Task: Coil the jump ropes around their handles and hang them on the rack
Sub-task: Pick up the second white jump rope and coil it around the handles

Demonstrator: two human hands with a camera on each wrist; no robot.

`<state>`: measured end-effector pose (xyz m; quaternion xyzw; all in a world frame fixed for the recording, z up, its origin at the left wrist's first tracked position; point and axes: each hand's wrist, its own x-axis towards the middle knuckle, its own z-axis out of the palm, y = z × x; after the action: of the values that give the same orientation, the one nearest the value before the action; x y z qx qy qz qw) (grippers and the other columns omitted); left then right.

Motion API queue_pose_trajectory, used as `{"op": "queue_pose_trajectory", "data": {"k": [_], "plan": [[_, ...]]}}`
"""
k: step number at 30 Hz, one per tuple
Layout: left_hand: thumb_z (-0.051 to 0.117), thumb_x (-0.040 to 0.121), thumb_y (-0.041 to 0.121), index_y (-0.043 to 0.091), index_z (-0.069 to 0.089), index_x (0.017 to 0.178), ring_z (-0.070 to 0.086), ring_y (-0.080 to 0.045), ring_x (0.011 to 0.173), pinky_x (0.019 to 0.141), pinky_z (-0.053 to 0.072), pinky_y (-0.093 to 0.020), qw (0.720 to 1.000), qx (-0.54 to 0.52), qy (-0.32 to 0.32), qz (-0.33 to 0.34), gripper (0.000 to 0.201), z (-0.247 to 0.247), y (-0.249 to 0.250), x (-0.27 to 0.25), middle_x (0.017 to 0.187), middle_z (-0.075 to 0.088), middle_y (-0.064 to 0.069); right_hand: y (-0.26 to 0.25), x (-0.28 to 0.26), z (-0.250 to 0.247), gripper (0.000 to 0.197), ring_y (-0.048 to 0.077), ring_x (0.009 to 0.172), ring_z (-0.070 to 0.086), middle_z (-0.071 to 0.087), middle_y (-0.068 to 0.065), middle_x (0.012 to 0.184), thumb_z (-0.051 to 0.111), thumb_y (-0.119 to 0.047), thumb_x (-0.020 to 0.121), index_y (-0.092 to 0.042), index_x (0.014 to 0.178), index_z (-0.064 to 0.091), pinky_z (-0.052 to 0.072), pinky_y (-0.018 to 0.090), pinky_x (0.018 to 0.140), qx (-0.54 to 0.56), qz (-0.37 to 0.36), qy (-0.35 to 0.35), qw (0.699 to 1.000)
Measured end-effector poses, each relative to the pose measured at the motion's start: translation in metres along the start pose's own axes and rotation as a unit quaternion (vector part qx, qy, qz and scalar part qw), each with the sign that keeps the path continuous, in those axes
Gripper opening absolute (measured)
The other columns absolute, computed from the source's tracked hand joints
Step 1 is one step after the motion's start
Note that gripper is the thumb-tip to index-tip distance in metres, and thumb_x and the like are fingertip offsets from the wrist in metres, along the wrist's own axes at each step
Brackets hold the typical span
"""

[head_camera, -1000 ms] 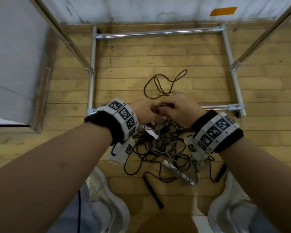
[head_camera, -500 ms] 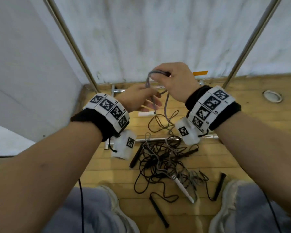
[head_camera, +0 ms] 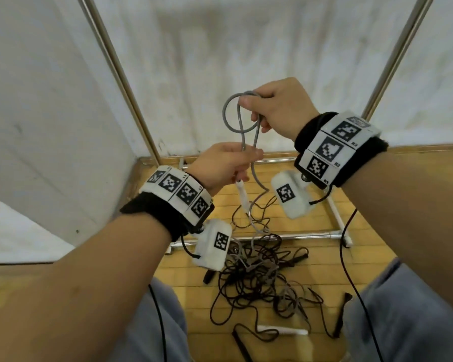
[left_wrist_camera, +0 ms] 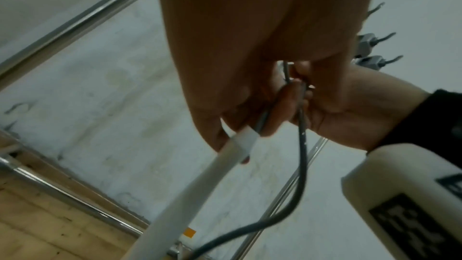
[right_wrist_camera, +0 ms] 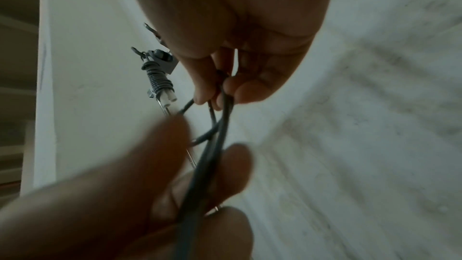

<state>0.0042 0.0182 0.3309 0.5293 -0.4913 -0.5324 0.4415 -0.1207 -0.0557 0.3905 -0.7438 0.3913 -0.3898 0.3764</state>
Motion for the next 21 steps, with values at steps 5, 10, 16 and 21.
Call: {"op": "queue_pose_trajectory", "data": {"k": [5, 10, 16, 21], "plan": [[0.062, 0.091, 0.032, 0.021, 0.070, 0.075, 0.042, -0.002, 0.041, 0.050, 0.038, -0.019, 0.980, 0.166, 0.108, 0.000, 0.021, -0.007, -0.018, 0.019, 0.053, 0.051, 0.011, 0.036, 0.002, -0.013, 0.021, 0.011, 0.050, 0.050, 0.067, 0.003, 0.068, 0.064, -0.028, 0.088, -0.011, 0.078, 0.070, 0.047, 0.022, 0.051, 0.127, 0.085, -0.066, 0.986], [0.054, 0.096, 0.030, 0.018, 0.067, 0.075, 0.049, -0.004, 0.051, 0.056, 0.044, -0.020, 0.954, 0.292, 0.064, -0.020, 0.027, -0.012, -0.029, 0.031, 0.061, 0.062, 0.009, 0.065, 0.013, -0.025, 0.031, 0.008, 0.042, 0.038, 0.056, -0.005, 0.053, 0.061, -0.035, 0.089, -0.014, 0.065, 0.063, 0.035, 0.019, 0.043, 0.176, 0.187, 0.038, 0.966], [0.052, 0.097, 0.031, 0.018, 0.062, 0.072, 0.046, -0.002, 0.042, 0.050, 0.042, -0.017, 0.956, 0.290, 0.020, -0.034, 0.030, -0.011, -0.030, 0.031, 0.052, 0.056, 0.010, 0.083, 0.024, -0.039, 0.027, 0.009, 0.047, 0.046, 0.053, -0.005, 0.063, 0.060, -0.031, 0.088, -0.020, 0.063, 0.062, 0.041, 0.021, 0.045, 0.106, 0.220, 0.140, 0.960], [0.045, 0.101, 0.021, 0.011, 0.055, 0.073, 0.050, -0.014, 0.044, 0.053, 0.037, -0.031, 0.991, 0.045, 0.126, 0.005, 0.031, -0.014, -0.018, 0.031, 0.053, 0.059, 0.003, 0.090, -0.003, -0.007, 0.033, 0.018, 0.093, 0.059, 0.061, 0.011, 0.105, 0.048, 0.004, 0.089, 0.004, 0.122, 0.052, 0.053, 0.034, 0.088, 0.100, 0.229, -0.042, 0.967]]}}
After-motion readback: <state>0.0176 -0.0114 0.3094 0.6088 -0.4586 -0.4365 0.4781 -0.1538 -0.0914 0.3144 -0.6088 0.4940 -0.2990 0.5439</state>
